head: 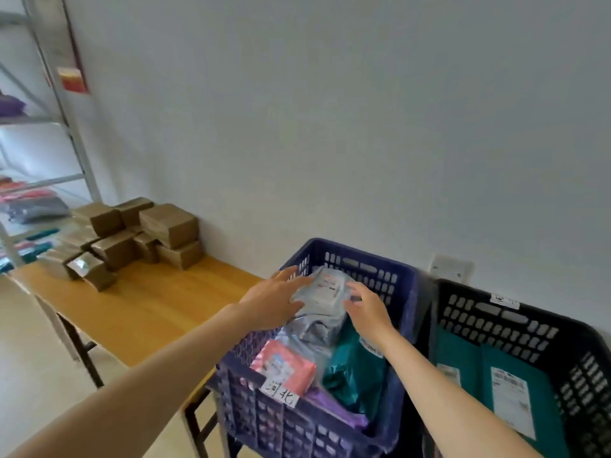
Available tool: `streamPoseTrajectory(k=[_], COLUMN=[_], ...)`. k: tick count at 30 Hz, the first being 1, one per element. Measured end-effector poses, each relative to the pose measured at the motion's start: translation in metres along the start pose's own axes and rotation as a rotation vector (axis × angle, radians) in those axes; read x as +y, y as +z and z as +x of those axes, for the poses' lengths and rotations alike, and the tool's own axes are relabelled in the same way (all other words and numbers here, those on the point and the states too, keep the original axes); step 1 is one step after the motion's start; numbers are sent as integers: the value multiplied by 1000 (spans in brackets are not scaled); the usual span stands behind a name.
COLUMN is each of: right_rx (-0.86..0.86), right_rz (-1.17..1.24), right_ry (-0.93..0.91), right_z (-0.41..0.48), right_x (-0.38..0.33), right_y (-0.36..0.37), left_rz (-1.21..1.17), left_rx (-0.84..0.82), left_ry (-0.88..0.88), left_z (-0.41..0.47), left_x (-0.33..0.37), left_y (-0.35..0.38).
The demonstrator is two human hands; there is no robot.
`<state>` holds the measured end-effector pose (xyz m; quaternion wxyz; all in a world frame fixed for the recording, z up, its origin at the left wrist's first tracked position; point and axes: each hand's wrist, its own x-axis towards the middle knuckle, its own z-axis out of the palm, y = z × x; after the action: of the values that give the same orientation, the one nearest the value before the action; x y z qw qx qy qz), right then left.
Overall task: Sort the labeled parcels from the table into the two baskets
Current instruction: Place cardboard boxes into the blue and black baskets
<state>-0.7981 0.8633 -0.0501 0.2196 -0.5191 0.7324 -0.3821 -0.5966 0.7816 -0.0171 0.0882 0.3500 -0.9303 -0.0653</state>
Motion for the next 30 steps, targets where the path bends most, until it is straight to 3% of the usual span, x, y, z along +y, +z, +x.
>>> streamPoseTrajectory(k=[7,18,30], right_rx=[-38,-175,-241], right_rz=[8,-15,7], right_ry=[-54,-101,-92], right_z=[39,98,248], right_x=[-85,-163,-225], right_y=[111,248,397], left_rz=[-83,-197,-157], left_rx=[80,148,168], left_ry=[-178,-404,-509], left_z=[-59,-127,-82], left_x=[-138,-299,-489], left_y=[-14,-17,-32])
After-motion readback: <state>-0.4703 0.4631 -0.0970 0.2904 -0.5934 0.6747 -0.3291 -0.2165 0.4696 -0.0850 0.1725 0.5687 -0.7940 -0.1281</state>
